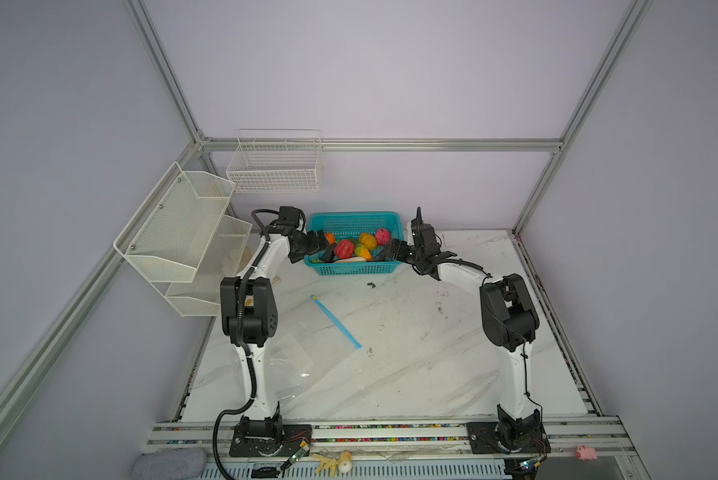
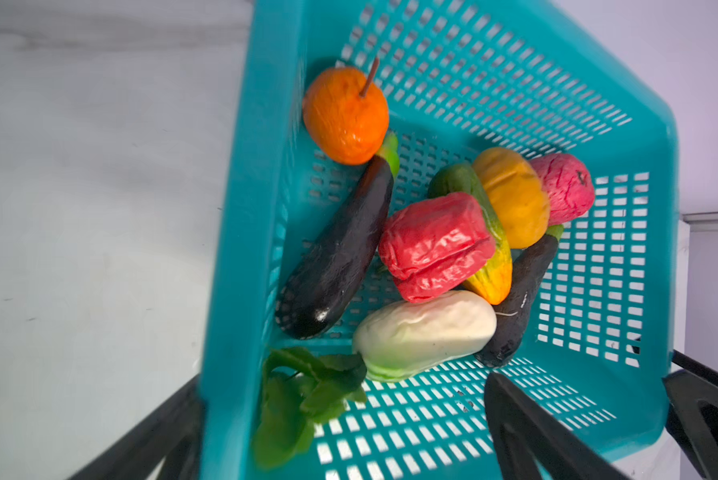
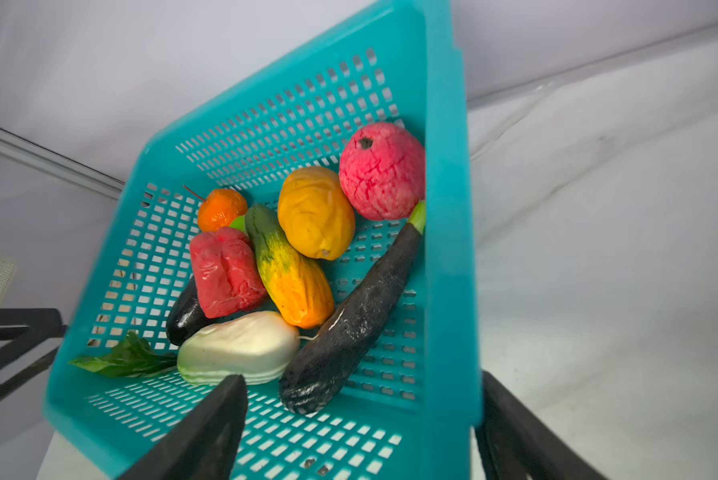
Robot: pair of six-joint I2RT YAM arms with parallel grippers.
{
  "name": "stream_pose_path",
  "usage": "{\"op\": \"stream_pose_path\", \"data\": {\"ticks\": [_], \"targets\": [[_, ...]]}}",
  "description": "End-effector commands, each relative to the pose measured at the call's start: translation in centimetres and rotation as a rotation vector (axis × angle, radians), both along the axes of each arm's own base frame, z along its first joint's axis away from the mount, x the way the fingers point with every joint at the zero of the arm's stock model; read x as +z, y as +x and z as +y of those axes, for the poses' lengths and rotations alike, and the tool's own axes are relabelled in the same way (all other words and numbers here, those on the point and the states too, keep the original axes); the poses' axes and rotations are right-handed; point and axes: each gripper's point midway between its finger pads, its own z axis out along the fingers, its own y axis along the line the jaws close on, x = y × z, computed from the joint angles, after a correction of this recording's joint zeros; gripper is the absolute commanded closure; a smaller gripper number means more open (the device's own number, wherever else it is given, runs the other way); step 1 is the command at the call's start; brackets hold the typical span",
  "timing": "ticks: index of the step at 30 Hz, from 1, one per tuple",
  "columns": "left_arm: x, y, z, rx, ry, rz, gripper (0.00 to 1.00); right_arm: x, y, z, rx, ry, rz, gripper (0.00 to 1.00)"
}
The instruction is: Place the food in the zip-top bag and seal the zipper
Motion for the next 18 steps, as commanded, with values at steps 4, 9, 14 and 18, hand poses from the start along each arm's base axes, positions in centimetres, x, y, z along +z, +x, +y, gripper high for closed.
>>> {"op": "stream_pose_path", "data": {"ticks": [4,9,14,18], "targets": [[5.3,-4.8,2.8,0.087,0.058,-0.094,0.00,4.4,-3.1,-2.5,0.012,-0.072,-0.072,0.03],[4.4,-10.8,2.9,0.095,0.058,-0.050,0.00,5.6,-8.1,-2.8,0.098,-0.103,-0.072,0.03],[2.5,-16.8,1.4,0.076,-0.009,0.024,0.00,5.3,-15.0,1.8,0.318,-0.067,-0.045,0.10],[0.4,-21.2,0.2,0.061,-0.065,0.083,0.03,5.5,-20.8,7.8,0.536,0.072,-0.071,0.18]]}}
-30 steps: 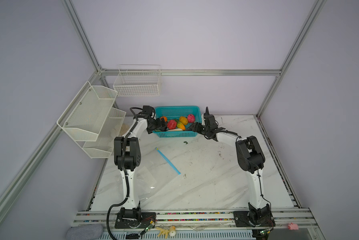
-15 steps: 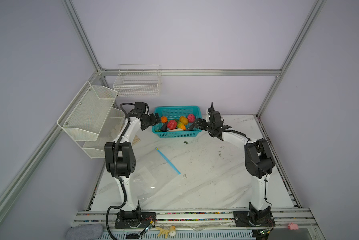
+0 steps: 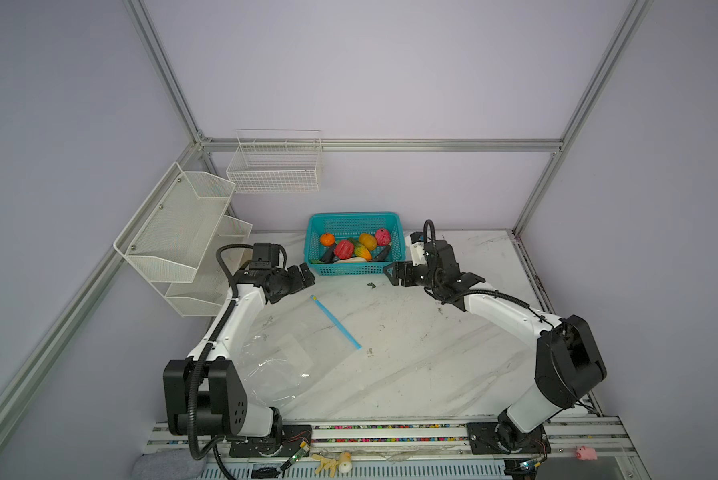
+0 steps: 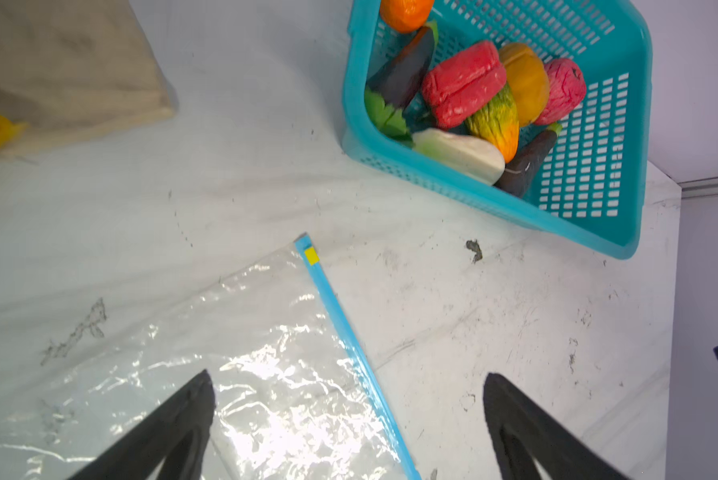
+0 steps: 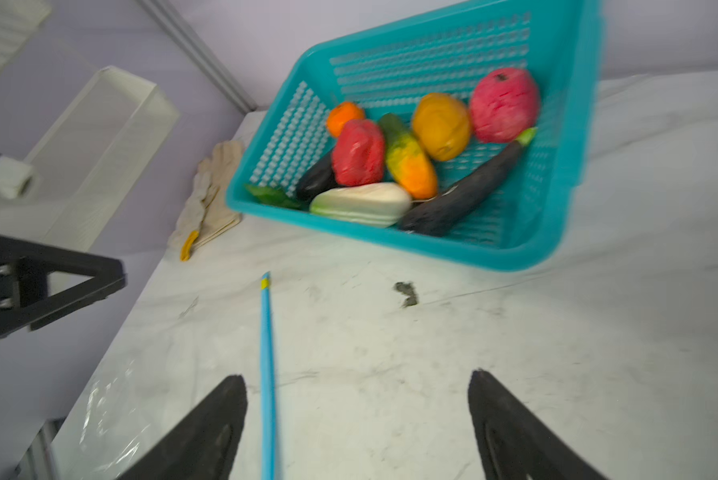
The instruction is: Place the food in the zip-top bag and seal the zipper
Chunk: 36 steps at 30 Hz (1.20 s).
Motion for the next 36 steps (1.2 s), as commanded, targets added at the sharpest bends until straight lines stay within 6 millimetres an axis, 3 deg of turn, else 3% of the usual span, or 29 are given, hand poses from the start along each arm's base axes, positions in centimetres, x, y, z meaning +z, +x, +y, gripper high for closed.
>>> {"op": "stream_pose_path", "data": {"ticks": [1,3,5,10,18,25,36], "targets": [[-2.0,-3.7,-1.8,-0.021,-0.094,0.064,0.05,-0.1,-6.2,6.1,0.262,0.120,0.012,0.20],[-3.2,-5.2,-2.7,-0.048,-0.127,0.105,0.09,-0.9,-8.4,9.2,0.347,0.117,0.013,0.23],[-4.4,-6.8,-3.2,-0.048,-0.150,0.146,0.11,-2.7,-9.3,11.3,0.402,0.083,0.039,0.31],[-6.1,-9.5,-3.3,-0.021,-0.176,0.179,0.11,-5.9,-10.4,13.3,0.468,0.038,0.083,0.35],[-9.5,-9.5,-3.4,0.011,-0.198,0.216,0.13,-10.8,-10.3,13.7,0.479,-0.050,0.166,0.41],[-10.4,-8.1,-3.2,0.025,-0.195,0.186,0.09,-12.7,-9.5,13.8,0.449,-0.085,0.212,0.45],[-12.5,-7.9,-2.6,0.056,-0.228,0.221,0.07,-14.9,-8.5,12.8,0.431,-0.065,0.306,0.48]]}}
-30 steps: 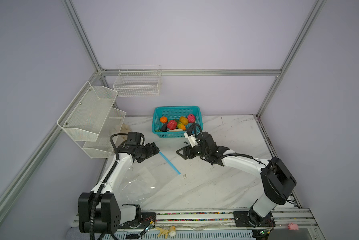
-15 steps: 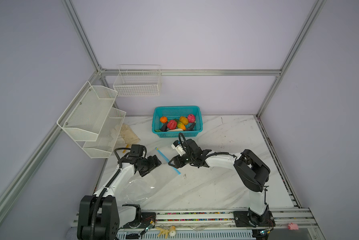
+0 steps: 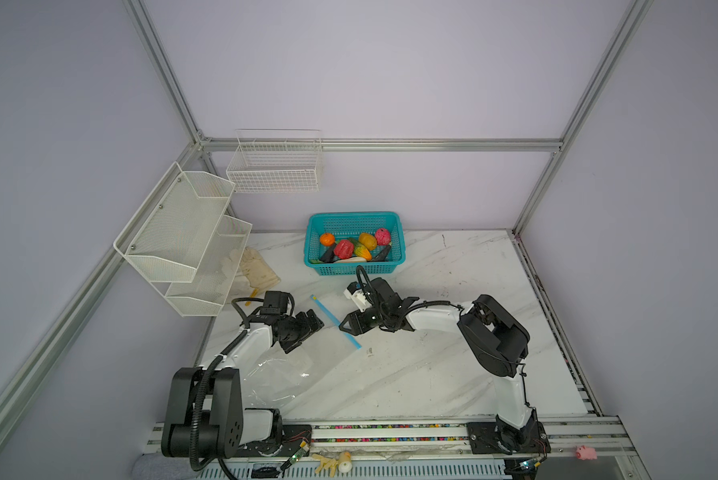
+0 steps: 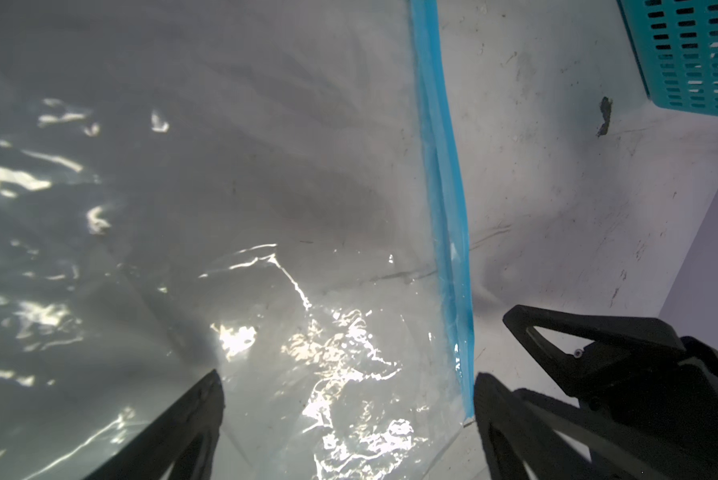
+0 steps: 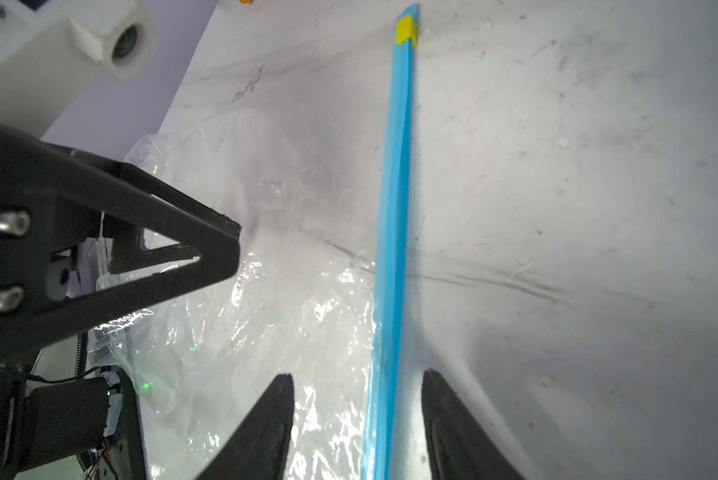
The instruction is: Place the food in the zip-top bag and seal the zipper
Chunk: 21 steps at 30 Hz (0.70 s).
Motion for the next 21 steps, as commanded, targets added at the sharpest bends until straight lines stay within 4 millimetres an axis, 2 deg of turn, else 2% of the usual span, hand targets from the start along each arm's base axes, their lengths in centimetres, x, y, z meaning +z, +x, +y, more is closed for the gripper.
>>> {"op": "stream_pose_path", "data": {"ticks": [1,9,21], "targets": [[-0.7,-0.1,-0.1,0.007,-0.028,-0.008,0.07,-0.6,-0.1,0.1,0.015,0.008,0.058,0.48],[-1.9,-0.2,-0.3,0.007,-0.044,0.013,0.08,-2.2,-1.5,0.4,0.089,-0.001,0.140,0.52],[-2.9,-0.6,-0.5,-0.001,-0.051,0.030,0.09,-1.2,-1.5,1.2,0.109,0.028,0.155,0.63]]}}
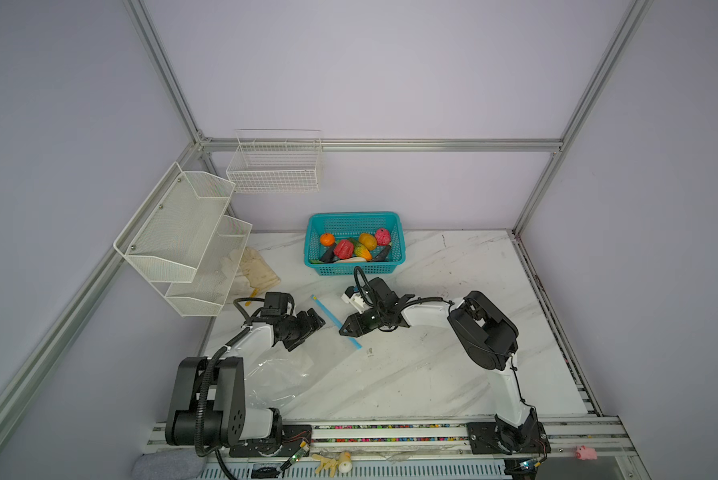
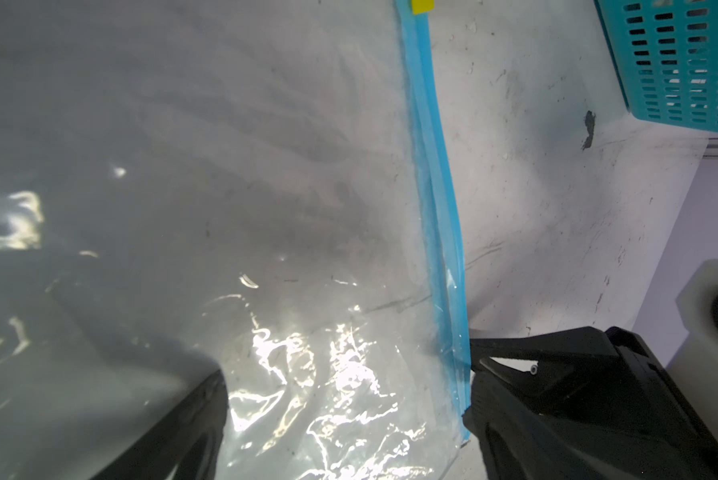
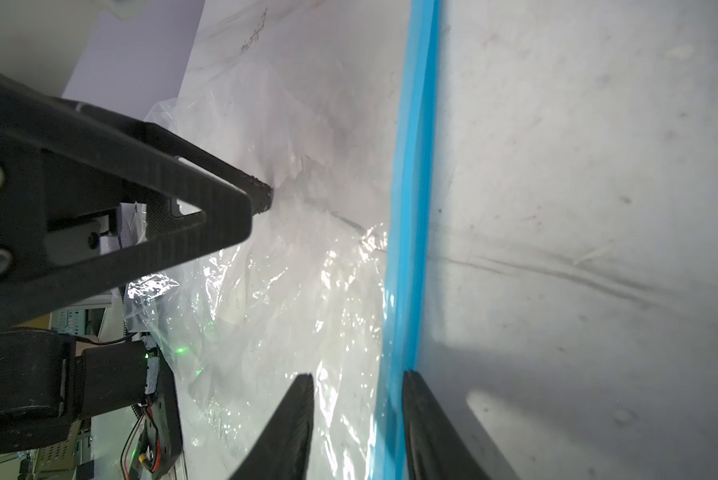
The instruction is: Place the food in the zip-top bag and seal the zipper
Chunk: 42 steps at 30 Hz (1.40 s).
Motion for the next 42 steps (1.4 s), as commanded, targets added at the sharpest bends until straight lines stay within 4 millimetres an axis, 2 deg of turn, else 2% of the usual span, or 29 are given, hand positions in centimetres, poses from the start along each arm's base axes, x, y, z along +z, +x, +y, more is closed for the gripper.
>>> {"op": "stream_pose_path", "data": {"ticks": [1,16,21,26,32,38,42], "targets": [[-2.1,-1.8,-0.1,0.005,-0.015,0.069,0.09,0.3,-0.2,0.4,0.017,0.006,0.016,0.64],[-2.1,-2.0,-0.2,0.005,-0.026,0.062,0.09,1.2,-1.1,1.5,0.038,0.079,0.060,0.76],[-1.6,-1.8,-0.4,0.002,-0.035,0.046,0.10,1.4,-1.2,1.7,0.039,0.095,0.062,0.81],[0.2,-1.0,-0.9,-0.016,-0.052,0.018,0.08,2.2,-1.1,1.8,0.037,0.114,0.027,0.87],[2.9,0.1,-1.7,-0.035,-0.079,0.001,0.07,3.8,-1.5,2.3,0.065,0.125,-0.170,1.00],[6.8,1.2,-1.8,-0.040,-0.069,-0.070,0.08,4.9,-1.5,2.4,0.065,0.136,-0.300,1.00],[8.0,1.8,-1.5,-0.046,-0.047,-0.070,0.11,5.9,-1.4,2.4,0.047,0.140,-0.389,1.00]]}}
